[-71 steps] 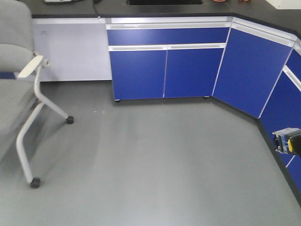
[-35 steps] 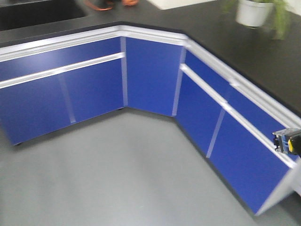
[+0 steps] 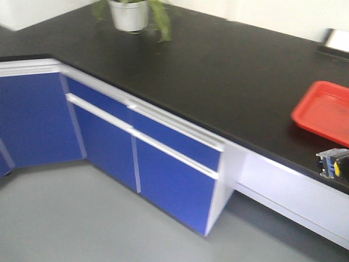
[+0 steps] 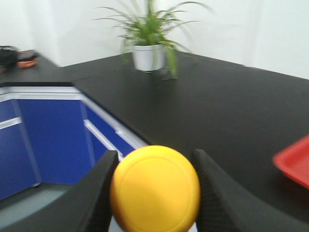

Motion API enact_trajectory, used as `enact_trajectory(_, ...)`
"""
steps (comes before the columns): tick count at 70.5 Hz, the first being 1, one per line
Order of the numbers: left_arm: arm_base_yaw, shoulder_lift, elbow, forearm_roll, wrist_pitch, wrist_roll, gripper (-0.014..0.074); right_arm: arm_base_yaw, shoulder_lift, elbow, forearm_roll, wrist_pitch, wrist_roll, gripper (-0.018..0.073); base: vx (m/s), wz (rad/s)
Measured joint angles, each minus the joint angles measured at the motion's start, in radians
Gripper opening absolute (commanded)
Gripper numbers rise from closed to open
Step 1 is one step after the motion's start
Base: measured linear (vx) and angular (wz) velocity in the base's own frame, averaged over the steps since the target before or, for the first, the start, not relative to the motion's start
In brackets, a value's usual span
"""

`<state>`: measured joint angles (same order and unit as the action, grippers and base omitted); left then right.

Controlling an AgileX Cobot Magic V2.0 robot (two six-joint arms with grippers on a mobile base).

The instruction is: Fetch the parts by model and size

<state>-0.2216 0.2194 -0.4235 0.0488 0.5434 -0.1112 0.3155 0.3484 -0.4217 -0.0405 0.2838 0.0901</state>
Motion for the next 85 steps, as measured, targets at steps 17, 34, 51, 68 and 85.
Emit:
enact_trajectory(17,0.0,0.0,0.0,0.0,0.0,0.0,-0.0006,0.0,0.0,0.0,0.0,0.0,0.0,-0.0008,0.17,-0.82)
enact_trajectory(34,0.0,0.0,0.0,0.0,0.0,0.0,-0.0006,0.0,0.0,0.0,0.0,0.0,0.0,-0.0008,0.13,-0.83)
enact_trajectory(51,0.0,0.0,0.0,-0.001,0.0,0.0,-0.0006,0.0,0.0,0.0,0.0,0.0,0.0,-0.0008,0.11,-0.7)
enact_trajectory(68,0.0,0.0,0.0,-0.001,0.0,0.0,-0.0006,0.0,0.0,0.0,0.0,0.0,0.0,-0.0008,0.12,-0.36)
enact_trajectory(85,0.0,0.0,0.0,-0.001,0.0,0.0,-0.0006,0.0,0.0,0.0,0.0,0.0,0.0,-0.0008,0.16,-0.15)
